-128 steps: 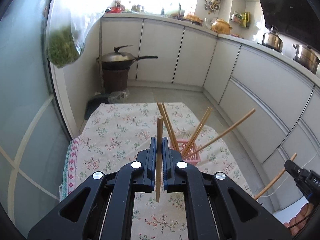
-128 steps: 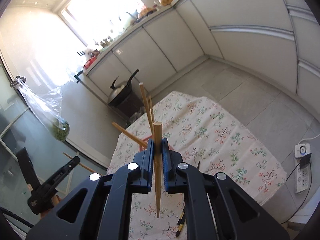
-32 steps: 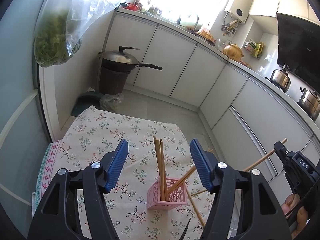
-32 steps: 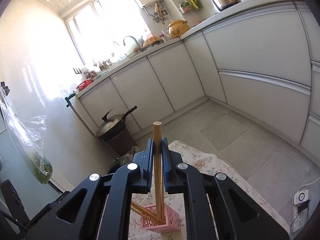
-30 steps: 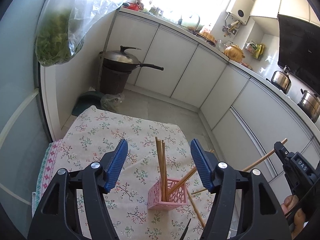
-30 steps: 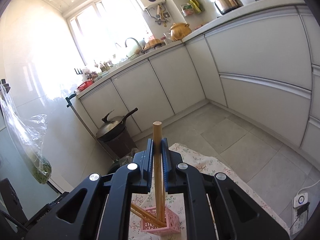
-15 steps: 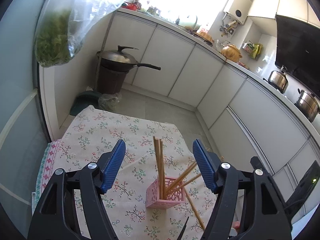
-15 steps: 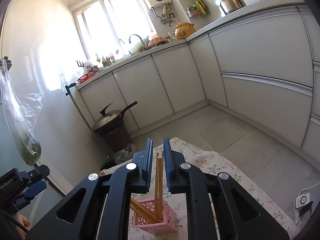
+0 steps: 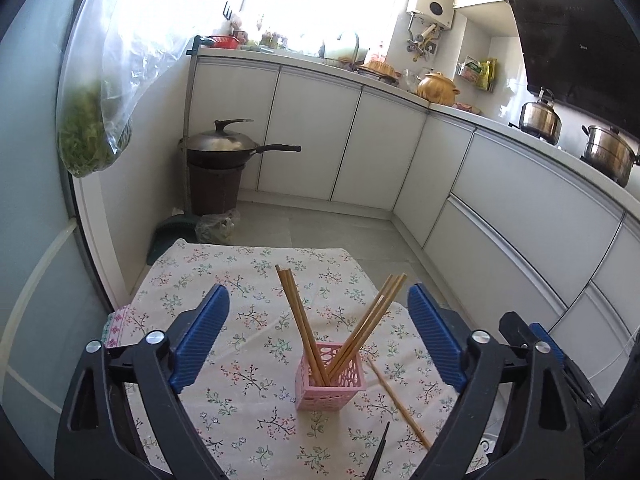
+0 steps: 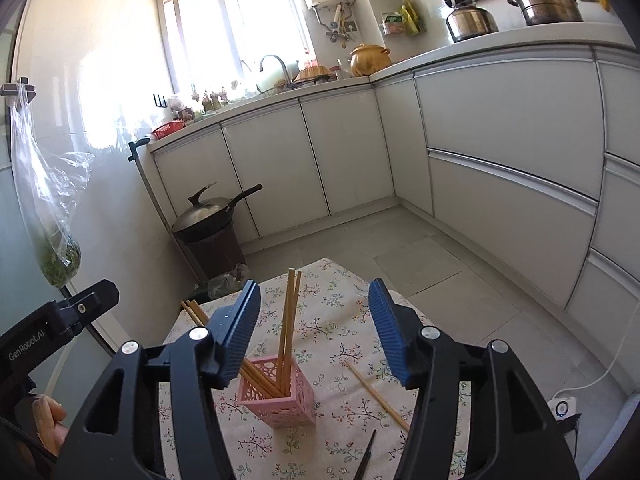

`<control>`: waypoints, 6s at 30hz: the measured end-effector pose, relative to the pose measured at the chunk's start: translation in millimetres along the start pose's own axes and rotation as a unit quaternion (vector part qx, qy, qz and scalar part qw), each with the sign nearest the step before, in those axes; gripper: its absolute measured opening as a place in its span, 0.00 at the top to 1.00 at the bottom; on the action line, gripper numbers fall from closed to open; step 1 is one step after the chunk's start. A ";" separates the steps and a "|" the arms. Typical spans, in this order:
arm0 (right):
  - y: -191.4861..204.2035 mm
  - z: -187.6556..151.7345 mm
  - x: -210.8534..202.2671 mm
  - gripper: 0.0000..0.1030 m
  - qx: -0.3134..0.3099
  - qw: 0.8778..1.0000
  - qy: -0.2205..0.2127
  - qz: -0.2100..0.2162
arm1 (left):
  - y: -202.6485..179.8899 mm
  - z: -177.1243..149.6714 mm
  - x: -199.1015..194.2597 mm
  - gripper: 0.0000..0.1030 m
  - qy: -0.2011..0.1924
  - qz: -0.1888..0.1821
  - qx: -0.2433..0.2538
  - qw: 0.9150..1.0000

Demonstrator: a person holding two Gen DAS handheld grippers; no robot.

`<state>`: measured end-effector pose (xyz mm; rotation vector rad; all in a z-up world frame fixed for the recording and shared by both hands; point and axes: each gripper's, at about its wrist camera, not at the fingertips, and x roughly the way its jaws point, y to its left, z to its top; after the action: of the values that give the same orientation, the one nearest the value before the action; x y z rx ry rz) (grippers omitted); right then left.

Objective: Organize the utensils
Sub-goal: 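Withdraw both open tools from the pink holder, then lower the right tool to a loose wooden chopstick and grasp it, then carry the chopstick toward the holder with the right tool while the left tool lowers to the black chopstick, then lower the held wooden chopstick into the pink holder with the right tool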

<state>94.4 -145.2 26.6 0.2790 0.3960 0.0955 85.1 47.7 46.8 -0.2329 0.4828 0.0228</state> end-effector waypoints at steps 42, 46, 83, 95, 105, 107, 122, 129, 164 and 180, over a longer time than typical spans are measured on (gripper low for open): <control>-55.8 -114.1 283.9 0.89 -0.210 0.884 0.415 0.056 | 44.8 -48.7 55.7 0.07 0.138 0.020 -0.024 0.990; -89.5 -105.4 274.2 0.94 -0.168 0.894 0.413 0.033 | 44.3 -48.5 53.9 0.07 0.138 0.016 -0.026 0.990; -107.0 -2.9 -35.4 0.94 0.070 0.990 0.114 0.052 | -12.1 -138.5 113.4 0.07 0.346 -0.039 0.043 0.937; -172.7 -20.1 -73.3 0.94 0.097 0.989 0.110 0.015 | -100.8 -193.5 164.7 0.46 0.356 0.017 0.112 0.927; -190.2 -31.5 -66.8 0.94 0.122 0.983 0.135 0.039 | -109.6 -215.5 196.5 0.84 0.360 0.059 0.123 0.923; -188.7 -33.8 -65.5 0.94 0.122 0.982 0.139 0.043 | -106.2 -215.4 195.5 0.93 0.352 0.057 0.127 0.925; -152.3 -33.2 -57.0 0.94 0.115 0.980 0.139 0.085 | -35.8 -145.9 73.2 0.97 0.250 -0.027 0.102 0.963; -124.0 -31.5 -53.3 0.94 0.107 0.979 0.137 0.108 | -27.8 -119.9 15.1 0.97 0.174 -0.033 0.113 0.978; -108.3 -13.3 -7.6 0.94 0.130 0.973 0.162 0.102 | 20.9 24.0 42.3 0.92 0.058 -0.023 -0.045 0.997; -19.2 73.5 17.3 0.94 0.080 0.988 0.082 0.099 | 43.1 47.8 -18.2 0.84 -0.020 0.006 -0.050 0.999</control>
<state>140.0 -179.4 79.9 0.4708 0.5407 0.2831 87.5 101.1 87.0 -0.3265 0.4443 0.0628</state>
